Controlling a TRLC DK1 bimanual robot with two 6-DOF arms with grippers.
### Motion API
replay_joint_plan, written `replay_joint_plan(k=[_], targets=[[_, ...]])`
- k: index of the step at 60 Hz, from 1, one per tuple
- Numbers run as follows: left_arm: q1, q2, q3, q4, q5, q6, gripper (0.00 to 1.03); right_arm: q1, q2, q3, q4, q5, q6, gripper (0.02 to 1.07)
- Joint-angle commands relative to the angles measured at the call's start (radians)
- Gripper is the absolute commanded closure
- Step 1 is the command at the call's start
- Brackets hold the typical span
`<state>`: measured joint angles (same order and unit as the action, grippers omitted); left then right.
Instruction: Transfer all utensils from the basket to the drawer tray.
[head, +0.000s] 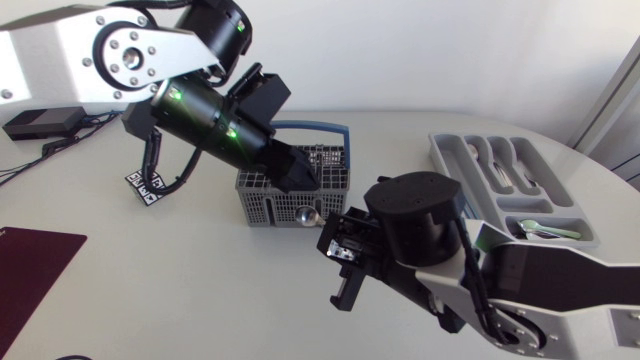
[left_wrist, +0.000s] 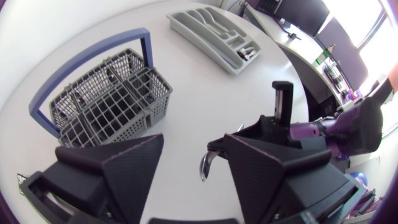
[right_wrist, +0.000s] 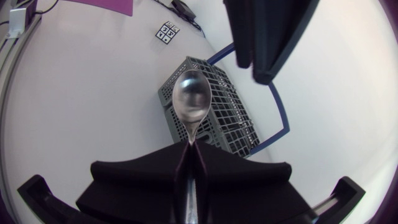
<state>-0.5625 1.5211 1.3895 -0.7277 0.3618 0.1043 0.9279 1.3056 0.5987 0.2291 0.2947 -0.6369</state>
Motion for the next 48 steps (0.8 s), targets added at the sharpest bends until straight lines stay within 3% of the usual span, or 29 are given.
replay_joint_plan(k=[1,12,20,30,48], targets=[[0.021,-0.058,0.036,0.022,0.003,-0.02,0.04,0.0,-0.028,0.003,-0.033,-0.025,0.005,1.01],[0.085,-0.148,0.003,0.117,-0.001,-0.005,0.04,-0.124,-0.129,-0.008,-0.194,-0.216,0.013,1.01],[0.119,-0.176,-0.021,0.143,-0.084,0.06,0.04,-0.297,-0.21,-0.011,-0.323,-0.388,-0.04,1.01],[0.147,-0.197,-0.061,0.171,-0.198,0.138,0.04,-0.563,-0.264,-0.019,-0.464,-0.578,-0.207,1.01],[0.19,-0.246,-0.133,0.188,-0.202,0.175,0.04,-1.031,-0.218,0.0,-0.646,-0.793,-0.607,1.01]])
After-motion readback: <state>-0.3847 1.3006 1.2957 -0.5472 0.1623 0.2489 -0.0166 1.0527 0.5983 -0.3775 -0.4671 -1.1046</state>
